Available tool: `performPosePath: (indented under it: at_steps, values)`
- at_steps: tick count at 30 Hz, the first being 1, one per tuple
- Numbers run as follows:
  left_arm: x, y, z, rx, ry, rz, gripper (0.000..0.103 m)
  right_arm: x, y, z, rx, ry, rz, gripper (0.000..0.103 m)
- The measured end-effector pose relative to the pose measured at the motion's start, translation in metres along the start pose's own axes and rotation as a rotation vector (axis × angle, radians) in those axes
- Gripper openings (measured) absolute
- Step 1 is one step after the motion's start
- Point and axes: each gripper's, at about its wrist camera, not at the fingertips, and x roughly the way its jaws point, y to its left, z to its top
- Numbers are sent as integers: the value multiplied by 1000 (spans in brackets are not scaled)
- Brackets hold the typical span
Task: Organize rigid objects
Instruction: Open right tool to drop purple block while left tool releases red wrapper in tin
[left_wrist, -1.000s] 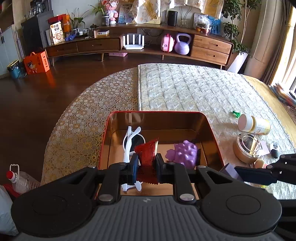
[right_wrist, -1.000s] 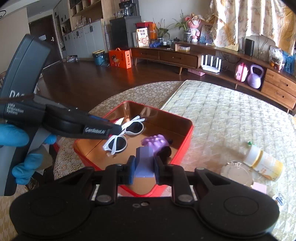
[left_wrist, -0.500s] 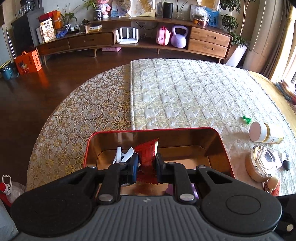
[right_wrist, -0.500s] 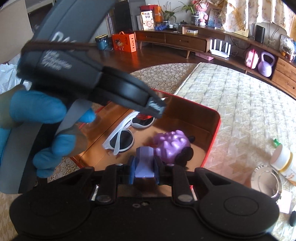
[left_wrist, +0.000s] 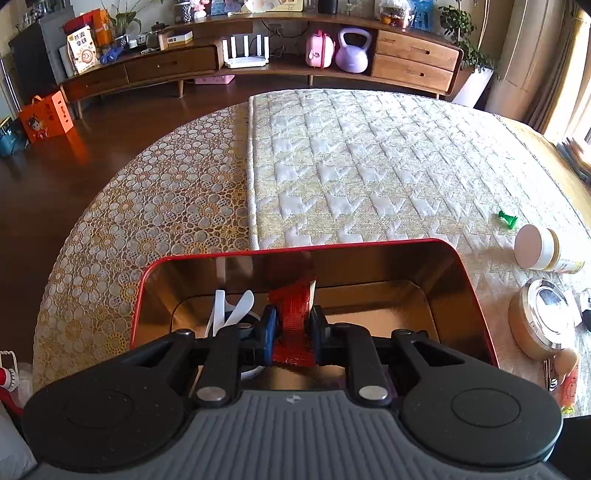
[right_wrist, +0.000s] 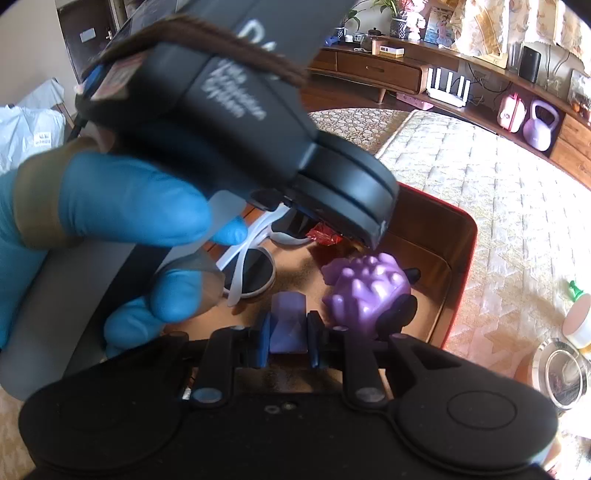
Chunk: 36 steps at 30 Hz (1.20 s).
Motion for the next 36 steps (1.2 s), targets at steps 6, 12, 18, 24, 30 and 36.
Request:
performPosePath:
  at_steps: [6, 12, 18, 24, 30, 36]
  values:
    - [4, 0, 2, 2, 8, 1, 19, 3, 0, 0, 9, 6, -7, 20]
    - [5, 0, 3, 2, 7, 8, 19, 1, 0, -1, 18, 4, -3, 25]
    - [3, 2, 1, -3, 7, 21, 19, -3, -4, -2, 23, -4, 17, 30]
    - [-2, 8, 1, -49, 4, 28, 22, -12, -8, -4, 34, -24, 14, 38]
    - [-14, 9, -2, -67, -16, 32, 22, -23, -13, -8, 64, -41, 19, 47]
    - [-32, 6, -6, -61, -43, 22, 26, -39, -14, -11, 76, -76, 18, 53]
